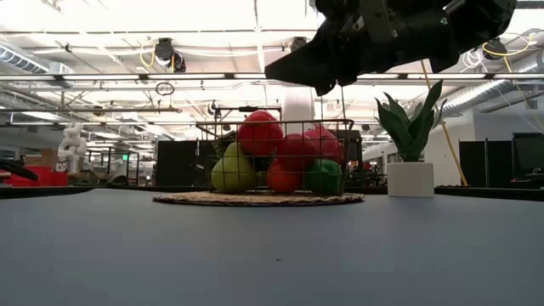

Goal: Build produce basket
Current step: Put the bell pepper into the gold wire basket

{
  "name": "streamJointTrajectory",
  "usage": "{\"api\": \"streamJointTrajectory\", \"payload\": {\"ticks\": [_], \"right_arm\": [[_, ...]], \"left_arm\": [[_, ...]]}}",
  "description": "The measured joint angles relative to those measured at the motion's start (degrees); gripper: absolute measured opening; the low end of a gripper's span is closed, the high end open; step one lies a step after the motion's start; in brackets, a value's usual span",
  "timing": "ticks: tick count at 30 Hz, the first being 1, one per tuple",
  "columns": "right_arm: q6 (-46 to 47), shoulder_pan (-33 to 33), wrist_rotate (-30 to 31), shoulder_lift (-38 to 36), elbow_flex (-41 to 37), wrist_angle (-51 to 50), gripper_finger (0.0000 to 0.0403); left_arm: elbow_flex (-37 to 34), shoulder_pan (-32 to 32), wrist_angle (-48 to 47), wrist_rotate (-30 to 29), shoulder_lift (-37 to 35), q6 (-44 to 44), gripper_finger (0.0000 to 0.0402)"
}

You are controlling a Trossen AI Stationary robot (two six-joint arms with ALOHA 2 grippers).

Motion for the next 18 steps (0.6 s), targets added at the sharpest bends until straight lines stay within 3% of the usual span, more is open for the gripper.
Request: {"api": "streamJointTrajectory", "payload": {"ticks": [12, 16, 18], "right_arm": [[0.35, 0.00, 0.00, 0.00, 0.00, 1.26, 0.0004], [0.36, 0.00, -0.02, 0.00, 0.00, 1.77, 0.0004], [0.35, 0.00, -0.01, 0.00, 0.00, 1.75, 0.0004]], "left_arm": [[0.00, -0.04, -0.07, 1.26, 0.00, -26.72, 0.0184], [0.00, 0.01, -0.39, 1.58, 0.00, -31.79, 0.0210], [0.00, 0.36, -0.60, 4.43, -0.02, -34.62, 0.0213]]}}
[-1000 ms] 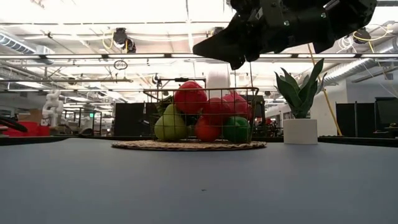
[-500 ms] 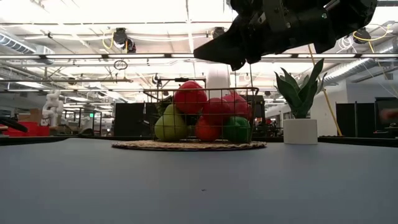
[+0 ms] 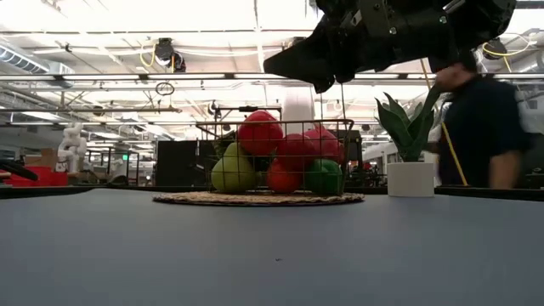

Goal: Build produce basket
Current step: Put the bell pepper into the gold wire basket

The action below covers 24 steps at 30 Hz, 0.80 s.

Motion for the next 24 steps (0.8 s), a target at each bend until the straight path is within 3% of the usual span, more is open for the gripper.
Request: {"api": "streamJointTrajectory", "payload": {"ticks": [3, 5, 12, 18, 24], "right_arm": [[-0.01, 0.00, -0.01, 0.00, 0.00, 0.02, 0.0004], [-0.05, 0.00, -0.01, 0.00, 0.00, 0.00, 0.0004], [-0.25, -0.02, -0.01, 0.00, 0.00, 0.20, 0.0004], [-0.39, -0.02, -0.01, 0.00, 0.00, 1.46, 0.0004], [-0.37, -0.02, -0.02, 0.00, 0.00, 1.70, 0.0004]], "left_arm": [[0.00, 0.57, -0.78, 8.70, 0.00, -3.93, 0.0204], [0.00, 0.59, -1.45, 11.08, 0.00, -4.24, 0.0192], [-0.02, 1.55, -6.41, 4.75, 0.00, -4.31, 0.0146], [-0.02, 4.54, -4.05, 4.57, 0.00, -4.72, 0.0129], [-0.02, 7.03, -4.06, 4.42, 0.00, 1.45, 0.0129]]}}
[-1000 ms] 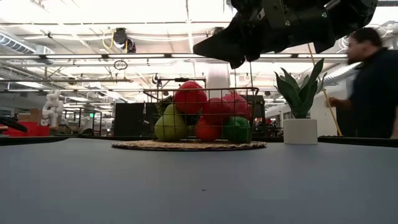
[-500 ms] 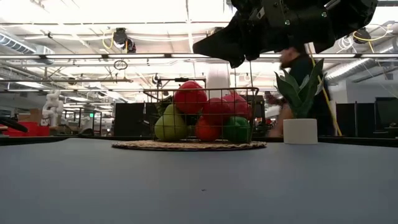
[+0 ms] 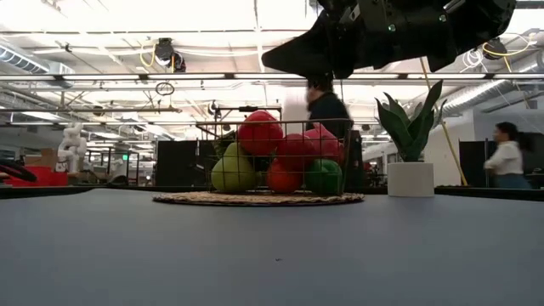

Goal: Build produce basket
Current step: Put the bell pepper into the gold wire basket

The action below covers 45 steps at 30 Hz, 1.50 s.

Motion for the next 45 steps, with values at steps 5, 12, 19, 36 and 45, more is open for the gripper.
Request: {"api": "streamJointTrajectory", "payload": {"ticks": [5, 12, 19, 36, 45], "right_arm": [[0.00, 0.00, 0.01, 0.00, 0.00, 0.00, 0.0004], [0.00, 0.00, 0.01, 0.00, 0.00, 0.02, 0.0004], [0.37, 0.00, 0.01, 0.00, 0.00, 0.00, 0.0004], [0.39, 0.00, 0.01, 0.00, 0.00, 0.00, 0.0004], [0.42, 0.00, 0.01, 0.00, 0.00, 0.00, 0.0004]], "left_arm": [[0.00, 0.45, -0.09, -0.02, 0.00, 1.33, 0.0129], [0.00, -0.71, 1.10, 2.50, 0.00, 1.39, 0.0129], [0.00, -1.87, 0.34, 0.29, 0.00, 5.18, 0.0129], [0.00, -0.67, 0.40, 0.19, 0.00, 5.72, 0.0129], [0.00, -1.38, 0.82, -0.28, 0.20, 8.10, 0.0129]]}}
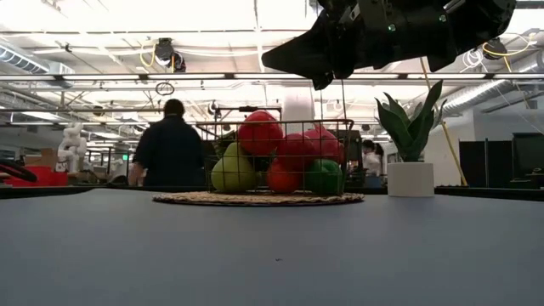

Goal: Build produce basket
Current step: Put the bell pepper into the gold wire basket

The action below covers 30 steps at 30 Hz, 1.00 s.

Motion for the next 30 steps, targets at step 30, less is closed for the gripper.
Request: {"api": "streamJointTrajectory", "payload": {"ticks": [30], "right_arm": [[-0.01, 0.00, 0.00, 0.00, 0.00, -0.02, 0.0004]], "left_arm": [[0.00, -1.93, 0.00, -3.18, 0.05, 6.72, 0.0128]]}}
